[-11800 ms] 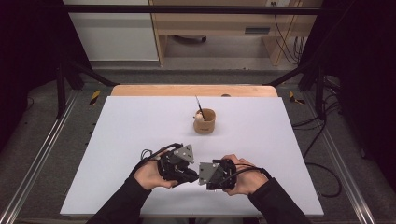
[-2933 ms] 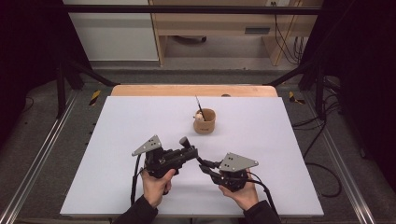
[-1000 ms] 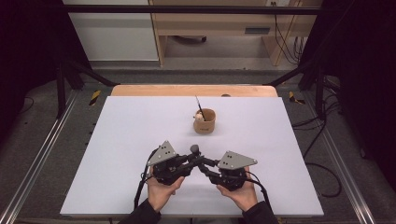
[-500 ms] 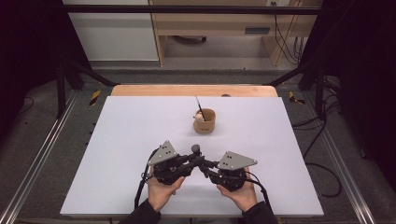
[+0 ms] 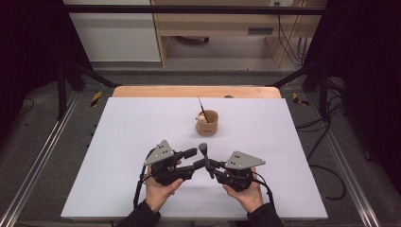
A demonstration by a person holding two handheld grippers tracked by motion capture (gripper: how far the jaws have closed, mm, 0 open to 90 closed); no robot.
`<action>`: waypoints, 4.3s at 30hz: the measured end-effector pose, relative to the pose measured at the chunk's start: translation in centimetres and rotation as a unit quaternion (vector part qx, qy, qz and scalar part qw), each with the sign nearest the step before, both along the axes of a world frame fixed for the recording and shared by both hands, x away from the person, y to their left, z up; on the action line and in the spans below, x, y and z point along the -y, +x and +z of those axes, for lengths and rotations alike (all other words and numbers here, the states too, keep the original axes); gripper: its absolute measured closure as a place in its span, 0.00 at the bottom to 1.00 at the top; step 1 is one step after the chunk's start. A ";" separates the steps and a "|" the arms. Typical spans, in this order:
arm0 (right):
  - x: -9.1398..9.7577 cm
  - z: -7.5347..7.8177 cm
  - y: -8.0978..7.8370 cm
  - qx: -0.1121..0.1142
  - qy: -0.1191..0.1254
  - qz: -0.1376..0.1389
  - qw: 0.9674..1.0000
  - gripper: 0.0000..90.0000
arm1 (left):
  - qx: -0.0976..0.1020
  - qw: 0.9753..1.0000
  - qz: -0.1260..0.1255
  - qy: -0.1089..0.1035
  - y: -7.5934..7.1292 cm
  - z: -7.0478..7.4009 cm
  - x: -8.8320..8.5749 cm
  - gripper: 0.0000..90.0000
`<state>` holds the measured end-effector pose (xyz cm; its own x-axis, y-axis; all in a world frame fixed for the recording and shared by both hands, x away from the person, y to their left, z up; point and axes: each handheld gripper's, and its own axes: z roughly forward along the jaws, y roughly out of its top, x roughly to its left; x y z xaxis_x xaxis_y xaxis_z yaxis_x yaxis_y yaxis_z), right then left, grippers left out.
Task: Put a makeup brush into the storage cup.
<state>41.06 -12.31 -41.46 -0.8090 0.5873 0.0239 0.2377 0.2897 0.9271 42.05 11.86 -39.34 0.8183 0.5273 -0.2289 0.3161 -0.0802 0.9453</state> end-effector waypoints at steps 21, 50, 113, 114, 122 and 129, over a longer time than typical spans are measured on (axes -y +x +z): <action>3.5 0.9 0.6 0.001 0.027 -0.042 0.999 0.88 | 0.025 0.999 0.029 0.032 0.1 0.6 -3.7 0.22; 5.7 2.2 0.9 0.011 0.038 -0.073 0.997 0.88 | 0.023 0.989 0.120 0.087 0.0 -0.2 -11.7 0.10; 0.7 6.9 12.9 0.013 0.090 -0.188 0.978 0.88 | 0.035 0.980 0.167 0.098 0.4 -2.0 -17.1 0.10; 0.6 6.8 13.1 0.011 0.089 -0.189 0.978 0.88 | 0.035 0.981 0.166 0.099 0.4 -2.0 -17.1 0.10; 0.2 6.2 14.7 0.005 0.090 -0.197 0.976 0.88 | 0.036 0.981 0.164 0.099 0.5 -2.0 -17.1 0.10; -0.3 5.4 16.0 -0.001 0.088 -0.205 0.975 0.88 | 0.037 0.981 0.162 0.100 0.5 -2.0 -17.1 0.10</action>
